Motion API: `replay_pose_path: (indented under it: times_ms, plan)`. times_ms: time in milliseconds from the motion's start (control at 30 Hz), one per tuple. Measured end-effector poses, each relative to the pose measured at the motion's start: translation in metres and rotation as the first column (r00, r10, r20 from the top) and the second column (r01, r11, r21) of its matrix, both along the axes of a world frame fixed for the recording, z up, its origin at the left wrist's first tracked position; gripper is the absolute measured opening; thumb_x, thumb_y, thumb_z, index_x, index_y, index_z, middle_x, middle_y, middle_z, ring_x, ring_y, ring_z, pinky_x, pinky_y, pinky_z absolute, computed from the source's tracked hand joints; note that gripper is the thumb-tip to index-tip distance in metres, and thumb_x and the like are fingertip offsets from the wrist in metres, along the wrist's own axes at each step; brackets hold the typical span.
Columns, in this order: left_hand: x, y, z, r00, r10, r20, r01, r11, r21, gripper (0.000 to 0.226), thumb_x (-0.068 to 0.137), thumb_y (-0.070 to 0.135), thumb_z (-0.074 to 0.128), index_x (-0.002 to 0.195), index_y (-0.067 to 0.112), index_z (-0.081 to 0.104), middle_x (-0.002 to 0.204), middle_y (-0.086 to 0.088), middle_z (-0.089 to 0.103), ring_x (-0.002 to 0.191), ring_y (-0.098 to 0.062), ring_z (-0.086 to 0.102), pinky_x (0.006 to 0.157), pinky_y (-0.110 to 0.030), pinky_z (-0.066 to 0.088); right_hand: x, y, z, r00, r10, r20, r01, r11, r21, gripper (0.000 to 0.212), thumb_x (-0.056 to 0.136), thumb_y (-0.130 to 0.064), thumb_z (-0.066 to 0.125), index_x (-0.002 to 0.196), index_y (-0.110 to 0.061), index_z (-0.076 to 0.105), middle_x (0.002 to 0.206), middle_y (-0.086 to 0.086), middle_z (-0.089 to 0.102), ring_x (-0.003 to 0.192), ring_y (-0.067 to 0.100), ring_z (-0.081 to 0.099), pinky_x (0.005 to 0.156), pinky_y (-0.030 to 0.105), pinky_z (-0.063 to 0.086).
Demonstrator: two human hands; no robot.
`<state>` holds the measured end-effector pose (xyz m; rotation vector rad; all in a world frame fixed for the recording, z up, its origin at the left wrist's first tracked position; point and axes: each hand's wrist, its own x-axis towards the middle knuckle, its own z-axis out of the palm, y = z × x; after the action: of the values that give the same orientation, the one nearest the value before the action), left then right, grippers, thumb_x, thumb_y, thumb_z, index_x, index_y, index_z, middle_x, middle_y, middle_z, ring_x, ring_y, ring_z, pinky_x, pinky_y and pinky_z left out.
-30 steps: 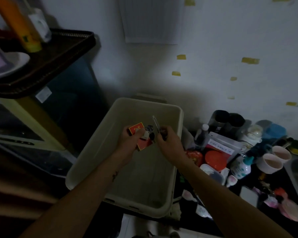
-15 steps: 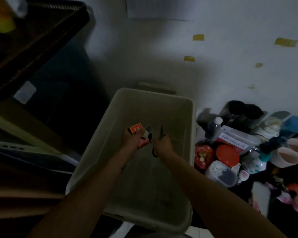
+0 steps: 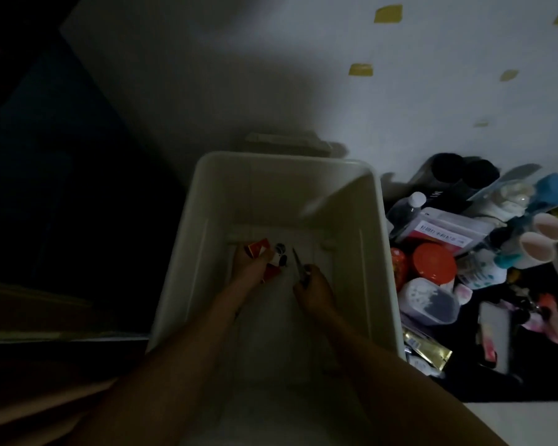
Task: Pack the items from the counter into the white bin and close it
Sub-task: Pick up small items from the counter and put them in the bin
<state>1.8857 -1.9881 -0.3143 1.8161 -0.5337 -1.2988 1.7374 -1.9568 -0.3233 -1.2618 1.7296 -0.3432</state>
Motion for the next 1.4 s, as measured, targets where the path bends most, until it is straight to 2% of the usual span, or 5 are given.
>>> replay_pose_path:
  times_ms: [600, 733, 1000, 1167, 1400]
  plan:
    - [0.007, 0.032, -0.015, 0.998, 0.063, 0.011, -0.064, 0.998, 0.014, 0.037, 0.082, 0.018, 0.077, 0.109, 0.016, 0.052, 0.104, -0.003, 0.062, 0.088, -0.017, 0.062, 0.070, -0.027, 0.051, -0.016, -0.015, -0.006, 0.944, 0.293, -0.155, -0.302, 0.952, -0.041, 0.049, 0.093, -0.019, 0.056, 0.141, -0.014, 0.043, 0.134, 0.009, 0.054, 0.117, 0.027, 0.055, 0.092, 0.031, 0.045]
    - [0.003, 0.023, -0.021, 0.999, 0.047, 0.014, -0.047, 0.999, 0.013, 0.034, 0.082, 0.019, 0.077, 0.105, 0.019, 0.052, 0.101, 0.000, 0.062, 0.083, -0.009, 0.061, 0.062, -0.020, 0.047, -0.014, -0.011, -0.014, 0.969, 0.219, -0.117, -0.224, 0.974, -0.033, 0.046, 0.094, -0.016, 0.055, 0.138, -0.011, 0.044, 0.134, 0.011, 0.054, 0.116, 0.028, 0.055, 0.090, 0.030, 0.043]
    - [0.003, 0.003, -0.035, 0.999, 0.028, 0.029, -0.029, 0.999, 0.033, 0.045, 0.080, 0.013, 0.078, 0.117, 0.003, 0.055, 0.110, -0.009, 0.064, 0.098, -0.023, 0.063, 0.079, -0.030, 0.056, 0.007, -0.008, -0.027, 0.998, 0.058, -0.019, -0.058, 0.998, 0.000, 0.048, 0.092, -0.007, 0.056, 0.139, -0.004, 0.045, 0.132, 0.015, 0.050, 0.119, 0.030, 0.052, 0.091, 0.026, 0.042]
    - [0.006, 0.000, -0.044, 0.992, 0.110, 0.069, -0.113, 0.993, 0.037, 0.038, 0.078, 0.004, 0.078, 0.106, 0.010, 0.052, 0.099, -0.004, 0.060, 0.083, -0.016, 0.059, 0.050, -0.010, 0.047, 0.013, -0.013, -0.036, 0.999, 0.030, -0.018, -0.029, 0.998, 0.052, 0.061, 0.092, -0.003, 0.056, 0.148, -0.009, 0.032, 0.143, 0.012, 0.032, 0.127, 0.027, 0.043, 0.103, 0.028, 0.037]
    - [0.005, -0.011, -0.053, 0.983, 0.154, 0.105, -0.157, 0.987, 0.025, 0.047, 0.072, 0.008, 0.083, 0.107, 0.012, 0.053, 0.103, -0.002, 0.061, 0.090, -0.016, 0.059, 0.067, -0.017, 0.048, 0.013, -0.011, -0.038, 0.996, 0.046, -0.073, -0.054, 0.993, -0.102, 0.042, 0.090, -0.003, 0.056, 0.132, -0.006, 0.050, 0.129, 0.013, 0.045, 0.117, 0.028, 0.046, 0.089, 0.023, 0.036]
